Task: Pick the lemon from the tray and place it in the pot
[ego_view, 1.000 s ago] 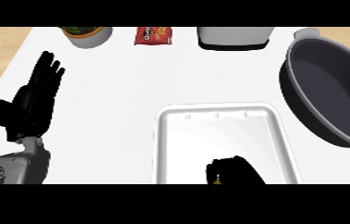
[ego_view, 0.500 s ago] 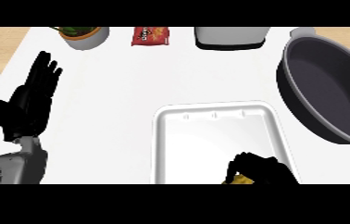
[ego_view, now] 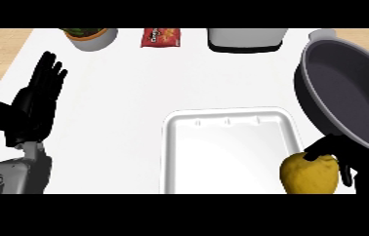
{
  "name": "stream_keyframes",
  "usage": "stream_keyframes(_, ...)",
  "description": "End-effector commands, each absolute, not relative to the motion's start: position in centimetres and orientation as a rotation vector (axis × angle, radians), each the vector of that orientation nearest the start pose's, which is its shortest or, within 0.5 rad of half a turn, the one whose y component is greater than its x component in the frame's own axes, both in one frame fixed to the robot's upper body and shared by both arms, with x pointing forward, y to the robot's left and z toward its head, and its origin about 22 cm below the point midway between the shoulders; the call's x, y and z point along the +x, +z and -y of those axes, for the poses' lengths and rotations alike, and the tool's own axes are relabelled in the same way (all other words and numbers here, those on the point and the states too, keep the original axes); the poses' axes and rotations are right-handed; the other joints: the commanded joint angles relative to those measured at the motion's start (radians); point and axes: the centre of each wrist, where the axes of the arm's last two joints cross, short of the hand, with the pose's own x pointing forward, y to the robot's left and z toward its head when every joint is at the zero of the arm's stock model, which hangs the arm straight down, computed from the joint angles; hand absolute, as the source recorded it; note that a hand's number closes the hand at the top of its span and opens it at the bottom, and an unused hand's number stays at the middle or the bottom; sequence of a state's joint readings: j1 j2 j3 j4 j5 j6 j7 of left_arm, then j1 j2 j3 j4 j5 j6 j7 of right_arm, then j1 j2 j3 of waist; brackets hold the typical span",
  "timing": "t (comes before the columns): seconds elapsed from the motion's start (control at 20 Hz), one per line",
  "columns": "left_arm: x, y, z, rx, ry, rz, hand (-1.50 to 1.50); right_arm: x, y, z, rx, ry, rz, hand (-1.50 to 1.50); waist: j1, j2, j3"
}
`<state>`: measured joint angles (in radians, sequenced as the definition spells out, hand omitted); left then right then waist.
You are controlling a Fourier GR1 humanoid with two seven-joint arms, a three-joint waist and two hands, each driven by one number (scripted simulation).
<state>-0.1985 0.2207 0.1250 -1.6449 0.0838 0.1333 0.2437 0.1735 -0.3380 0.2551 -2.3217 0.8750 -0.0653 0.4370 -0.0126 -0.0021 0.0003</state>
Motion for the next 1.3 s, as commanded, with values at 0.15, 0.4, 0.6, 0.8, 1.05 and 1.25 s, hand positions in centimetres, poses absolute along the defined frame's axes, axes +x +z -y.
stream_keyframes(0.15, 28.0, 9.2, -28.4, 0.220, 0.071, 1.608, 0.00, 16.2, 16.9, 27.6, -0.954, 0.432, 1.721, 1.50, 0.005, 0.000, 0.001)
stream_keyframes(0.4, 29.0, 7.6, -27.3, 0.211, 0.086, 1.624, 0.00, 18.9, 16.0, 31.7, -0.954, 0.396, 1.679, 1.50, 0.008, 0.002, 0.000)
stream_keyframes(0.6, 29.4, 8.9, -28.2, 0.200, 0.086, 1.604, 0.00, 23.4, 15.4, 35.4, -0.899, 0.313, 1.672, 1.50, 0.015, 0.003, 0.000)
stream_keyframes(0.8, 29.9, 9.0, -28.4, 0.216, 0.073, 1.608, 0.00, 24.7, 12.8, 37.6, -0.874, 0.260, 1.705, 1.50, 0.013, 0.004, 0.000)
stream_keyframes(1.05, 29.0, 9.3, -28.1, 0.175, 0.035, 1.619, 0.00, 26.0, 11.8, 40.0, -1.391, 0.515, 1.509, 1.50, 0.042, 0.013, 0.001)
stream_keyframes(1.25, 28.9, 8.7, -28.8, 0.176, 0.044, 1.615, 0.00, 28.6, 8.3, 42.9, -1.398, 0.519, 1.448, 1.50, 0.043, 0.012, 0.002)
